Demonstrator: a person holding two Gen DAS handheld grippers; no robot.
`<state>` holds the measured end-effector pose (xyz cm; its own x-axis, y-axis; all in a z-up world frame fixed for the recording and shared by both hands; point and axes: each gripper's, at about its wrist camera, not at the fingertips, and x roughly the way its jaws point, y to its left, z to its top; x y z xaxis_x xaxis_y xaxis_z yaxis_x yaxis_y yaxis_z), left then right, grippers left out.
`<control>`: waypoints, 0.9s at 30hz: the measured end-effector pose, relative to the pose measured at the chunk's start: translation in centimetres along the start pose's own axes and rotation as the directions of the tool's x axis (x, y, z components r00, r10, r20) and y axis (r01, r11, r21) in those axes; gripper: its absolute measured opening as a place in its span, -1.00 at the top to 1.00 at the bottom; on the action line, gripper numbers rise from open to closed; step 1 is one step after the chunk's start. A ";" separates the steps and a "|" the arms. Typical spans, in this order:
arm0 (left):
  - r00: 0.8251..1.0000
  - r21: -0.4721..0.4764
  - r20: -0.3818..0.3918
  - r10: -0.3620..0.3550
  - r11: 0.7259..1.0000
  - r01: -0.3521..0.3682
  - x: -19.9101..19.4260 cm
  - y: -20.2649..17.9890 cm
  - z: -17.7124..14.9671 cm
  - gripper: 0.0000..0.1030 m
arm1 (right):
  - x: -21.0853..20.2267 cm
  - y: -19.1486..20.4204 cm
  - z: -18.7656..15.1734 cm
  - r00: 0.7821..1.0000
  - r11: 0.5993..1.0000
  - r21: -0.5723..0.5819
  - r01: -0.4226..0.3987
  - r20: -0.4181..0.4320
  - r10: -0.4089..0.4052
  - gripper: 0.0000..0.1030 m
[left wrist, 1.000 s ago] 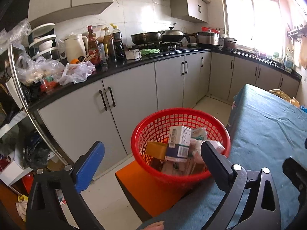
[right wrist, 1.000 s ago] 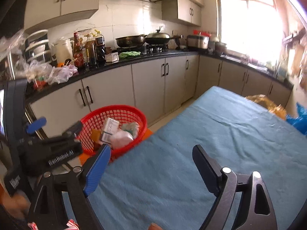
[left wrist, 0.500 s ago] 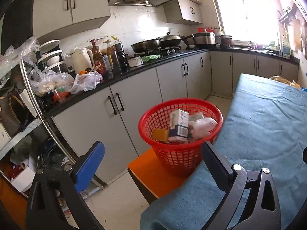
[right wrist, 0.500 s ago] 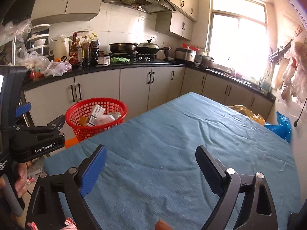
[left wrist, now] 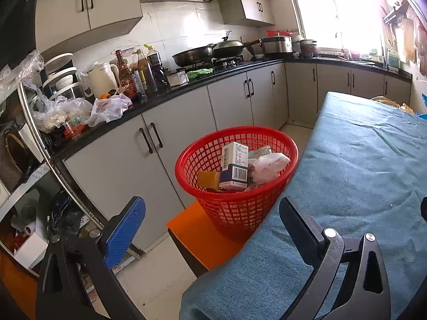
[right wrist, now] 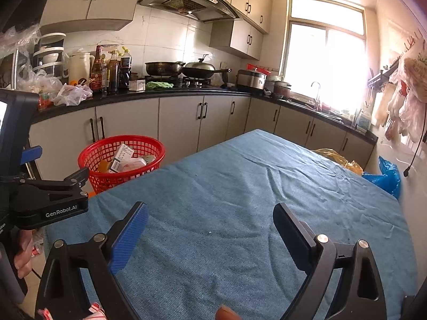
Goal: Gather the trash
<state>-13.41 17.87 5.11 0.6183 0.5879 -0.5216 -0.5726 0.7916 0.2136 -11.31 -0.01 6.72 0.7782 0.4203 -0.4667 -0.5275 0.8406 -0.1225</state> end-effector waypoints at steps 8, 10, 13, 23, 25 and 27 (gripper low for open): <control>1.000 -0.006 -0.011 -0.006 1.000 0.006 0.6 0.0 -0.3 -0.94 | 0.6 -0.3 -0.3 1.000 1.000 0.001 -0.001 -0.020 0.001 -0.89; 1.000 -0.007 -0.013 -0.006 1.000 0.006 0.6 0.1 -0.4 -0.94 | 0.7 -0.2 -0.4 1.000 1.000 -0.001 -0.001 -0.022 0.001 -0.89; 1.000 -0.007 -0.014 -0.008 1.000 0.008 0.7 0.1 -0.4 -0.94 | 0.8 -0.2 -0.4 1.000 1.000 -0.002 0.001 -0.026 -0.001 -0.89; 1.000 -0.011 -0.020 -0.014 1.000 0.014 0.9 0.3 -0.6 -0.94 | 1.1 0.0 -0.4 0.999 1.000 -0.003 0.003 -0.036 -0.003 -0.89; 1.000 -0.011 -0.020 -0.013 1.000 0.013 1.0 0.3 -0.7 -0.94 | 1.1 0.0 -0.5 0.999 1.000 -0.002 0.004 -0.037 -0.004 -0.89; 1.000 -0.010 -0.022 -0.013 1.000 0.013 1.1 0.4 -0.7 -0.94 | 1.1 0.0 -0.5 0.999 1.000 -0.002 0.004 -0.038 -0.004 -0.89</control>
<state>-13.37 18.66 4.02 0.6138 0.5736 -0.5424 -0.5697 0.7975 0.1985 -10.58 0.28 5.77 0.7667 0.4036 -0.4992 -0.5250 0.8418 -0.1257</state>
